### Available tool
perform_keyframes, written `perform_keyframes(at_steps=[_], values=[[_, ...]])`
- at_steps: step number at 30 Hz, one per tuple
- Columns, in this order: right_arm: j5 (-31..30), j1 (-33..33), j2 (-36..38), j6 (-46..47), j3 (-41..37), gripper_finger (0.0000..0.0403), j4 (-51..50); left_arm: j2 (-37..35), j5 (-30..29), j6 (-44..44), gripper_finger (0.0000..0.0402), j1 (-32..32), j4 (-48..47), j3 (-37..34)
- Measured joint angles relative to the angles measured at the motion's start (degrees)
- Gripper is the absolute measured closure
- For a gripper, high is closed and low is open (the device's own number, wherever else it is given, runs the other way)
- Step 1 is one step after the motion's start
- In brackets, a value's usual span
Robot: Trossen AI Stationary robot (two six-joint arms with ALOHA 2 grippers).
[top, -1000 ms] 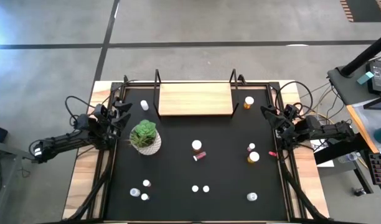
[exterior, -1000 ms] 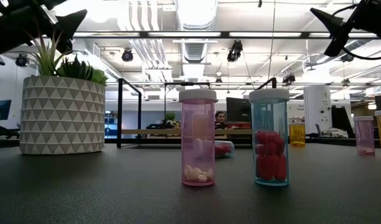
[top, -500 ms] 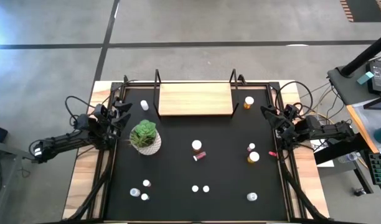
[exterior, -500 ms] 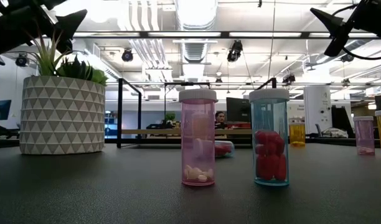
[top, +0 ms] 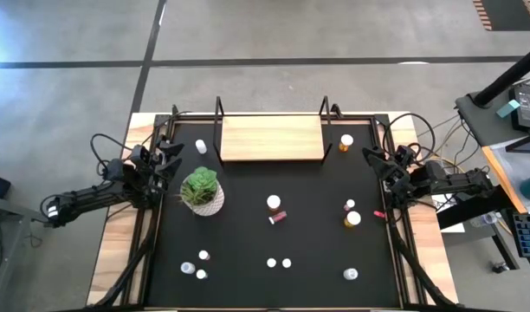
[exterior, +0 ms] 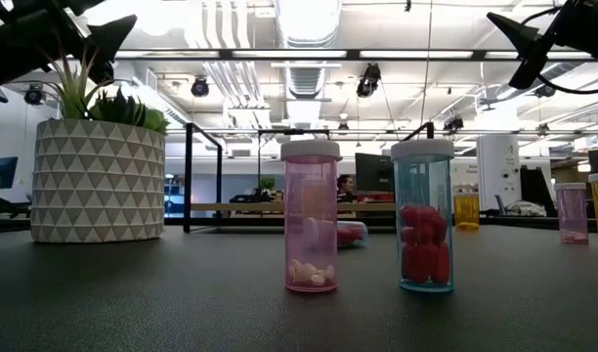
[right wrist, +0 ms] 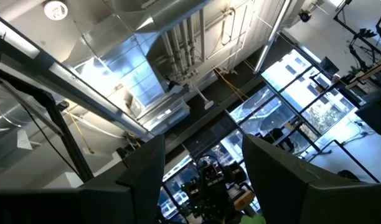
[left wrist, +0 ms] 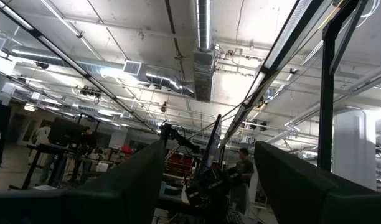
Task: Pick and place medicine bottles onto shelf by color
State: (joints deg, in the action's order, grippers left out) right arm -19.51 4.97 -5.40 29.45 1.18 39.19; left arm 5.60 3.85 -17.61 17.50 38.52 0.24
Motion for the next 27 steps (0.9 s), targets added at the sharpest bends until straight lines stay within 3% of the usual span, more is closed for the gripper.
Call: perform_keyframes(at_steps=[5,10,15,21,27], values=[[0.43,0.02,0.01,0.09,0.01,0.0197,-4.31,0.00,-0.01,-0.01,0.0168,0.00,-0.01,0.00],[4.73,0.02,-0.01,1.31,0.01,0.0197,-12.45,-0.01,0.00,0.00,0.0168,0.00,0.00,-0.01],[6.31,0.02,-0.01,10.85,0.01,0.0197,-14.35,-0.01,0.00,0.00,0.0168,0.00,0.00,0.01],[-1.64,-0.01,-0.09,13.80,0.01,0.0197,-13.23,0.00,-0.01,-0.01,0.0168,0.00,0.00,0.00],[-4.78,0.00,-1.23,11.98,0.01,0.0197,-13.25,0.00,0.00,-0.02,0.0168,0.00,0.00,0.01]])
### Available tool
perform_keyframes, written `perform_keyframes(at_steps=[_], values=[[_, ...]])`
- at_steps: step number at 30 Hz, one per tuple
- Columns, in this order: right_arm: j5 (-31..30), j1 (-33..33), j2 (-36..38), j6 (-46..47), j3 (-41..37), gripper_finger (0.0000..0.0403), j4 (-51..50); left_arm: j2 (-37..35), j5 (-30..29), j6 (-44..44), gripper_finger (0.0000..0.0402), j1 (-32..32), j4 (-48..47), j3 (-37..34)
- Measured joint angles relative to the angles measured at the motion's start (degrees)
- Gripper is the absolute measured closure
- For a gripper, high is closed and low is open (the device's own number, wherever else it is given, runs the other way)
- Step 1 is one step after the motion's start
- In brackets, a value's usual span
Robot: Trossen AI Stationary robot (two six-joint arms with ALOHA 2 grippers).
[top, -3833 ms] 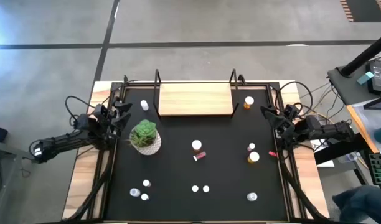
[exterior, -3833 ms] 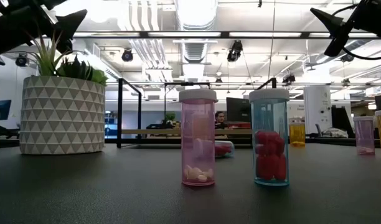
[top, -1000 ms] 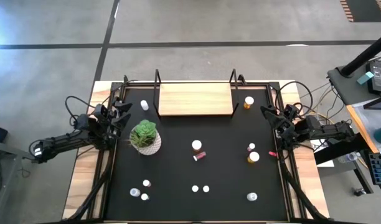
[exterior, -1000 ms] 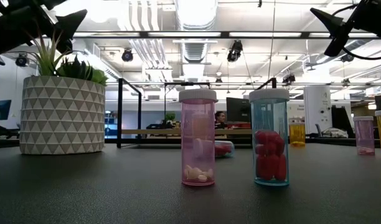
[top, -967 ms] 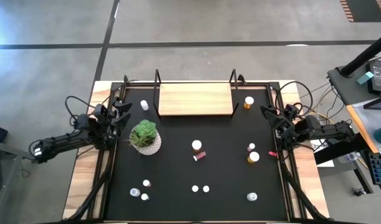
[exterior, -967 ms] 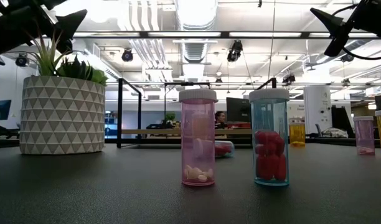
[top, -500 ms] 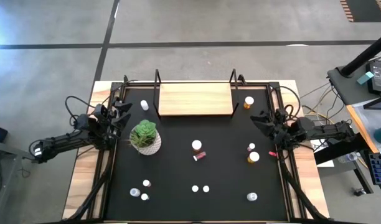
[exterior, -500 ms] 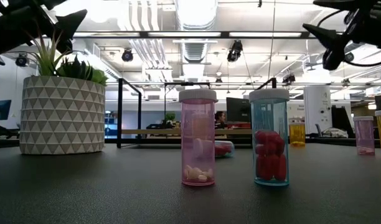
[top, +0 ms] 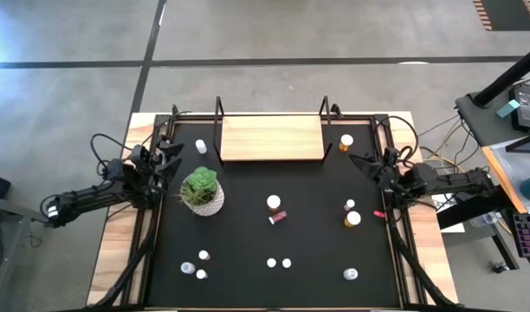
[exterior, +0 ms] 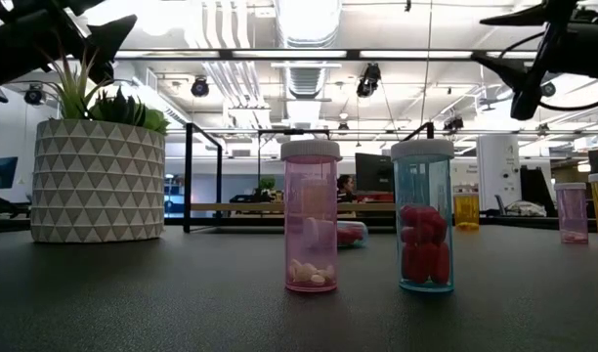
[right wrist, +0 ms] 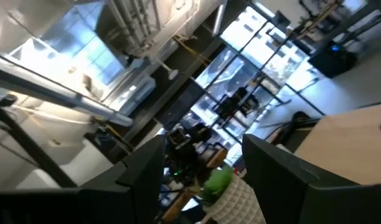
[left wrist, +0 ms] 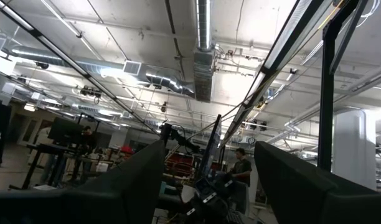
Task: Pick and place medicine bottles onto shelf by color
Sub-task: Put the top orange pill bottle on the shelf
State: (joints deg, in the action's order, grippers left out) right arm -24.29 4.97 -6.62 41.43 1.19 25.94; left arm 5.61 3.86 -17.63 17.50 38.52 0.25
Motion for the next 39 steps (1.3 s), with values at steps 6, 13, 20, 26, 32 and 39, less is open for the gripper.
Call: perform_keyframes(at_steps=[6,13,20,26,32,39], values=[[-0.39,0.00,-3.27,-1.13,2.14,0.0197,-0.33,-0.01,-0.01,0.01,0.0168,0.00,0.00,0.00],[-4.77,0.00,-11.45,-10.01,11.39,0.0197,-3.21,-0.02,0.00,0.00,0.0168,0.00,0.00,-0.02],[-15.37,-0.13,-18.76,-6.62,26.47,0.0197,-32.77,0.00,0.00,0.02,0.0168,0.00,0.00,0.00],[-16.32,-2.34,-23.38,5.92,37.98,0.0197,-58.24,-0.01,0.00,0.02,0.0168,0.00,0.00,0.00],[-16.14,-4.23,-27.26,13.22,45.15,0.0197,-68.47,0.00,0.00,0.00,0.0168,0.00,0.00,0.00],[-15.76,-8.01,-32.77,13.16,51.66,0.0197,-72.42,-0.01,0.00,0.02,0.0168,0.00,-0.01,0.00]])
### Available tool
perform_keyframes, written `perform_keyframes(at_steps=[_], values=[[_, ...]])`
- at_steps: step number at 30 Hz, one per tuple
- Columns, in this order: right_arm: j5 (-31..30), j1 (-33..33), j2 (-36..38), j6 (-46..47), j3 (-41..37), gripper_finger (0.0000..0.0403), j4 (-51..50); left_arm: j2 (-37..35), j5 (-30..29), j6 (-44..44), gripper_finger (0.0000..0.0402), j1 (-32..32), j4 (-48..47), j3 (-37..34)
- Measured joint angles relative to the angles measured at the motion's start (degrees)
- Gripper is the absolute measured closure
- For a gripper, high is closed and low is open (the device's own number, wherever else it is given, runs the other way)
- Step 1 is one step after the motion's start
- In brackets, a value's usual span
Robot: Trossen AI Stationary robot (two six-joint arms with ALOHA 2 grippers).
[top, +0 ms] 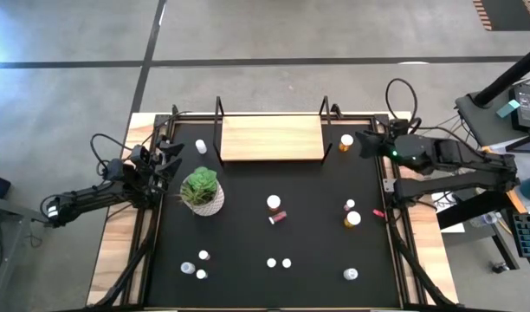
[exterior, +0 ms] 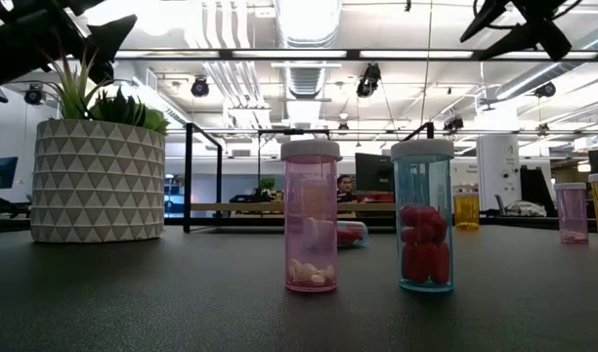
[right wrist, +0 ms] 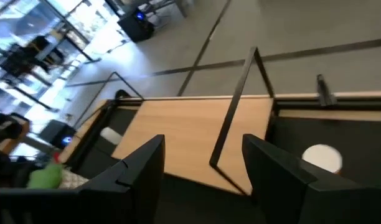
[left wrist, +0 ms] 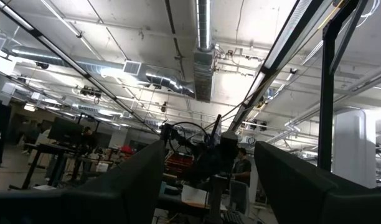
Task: Pick and place medicine bottles onto shelf by color
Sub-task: Put the top orange pill bottle on the shelf
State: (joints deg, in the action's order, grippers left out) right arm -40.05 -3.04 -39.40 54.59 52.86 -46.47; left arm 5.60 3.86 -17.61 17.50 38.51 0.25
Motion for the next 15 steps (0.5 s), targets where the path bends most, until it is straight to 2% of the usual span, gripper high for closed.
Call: perform_keyframes(at_steps=[7,11,15], values=[[0.17,-8.73,-6.91,-1.70,8.42,0.0197,-10.85,-0.01,-0.01,-0.02,0.0168,0.00,0.01,0.00],[0.34,-15.57,-10.86,-5.94,12.31,0.0197,-13.94,0.01,-0.02,-0.02,0.0168,0.00,0.01,-0.02],[6.75,-23.81,-15.09,-12.62,15.13,0.0197,-14.18,-0.01,-0.01,-0.01,0.0168,0.00,0.01,-0.01]])
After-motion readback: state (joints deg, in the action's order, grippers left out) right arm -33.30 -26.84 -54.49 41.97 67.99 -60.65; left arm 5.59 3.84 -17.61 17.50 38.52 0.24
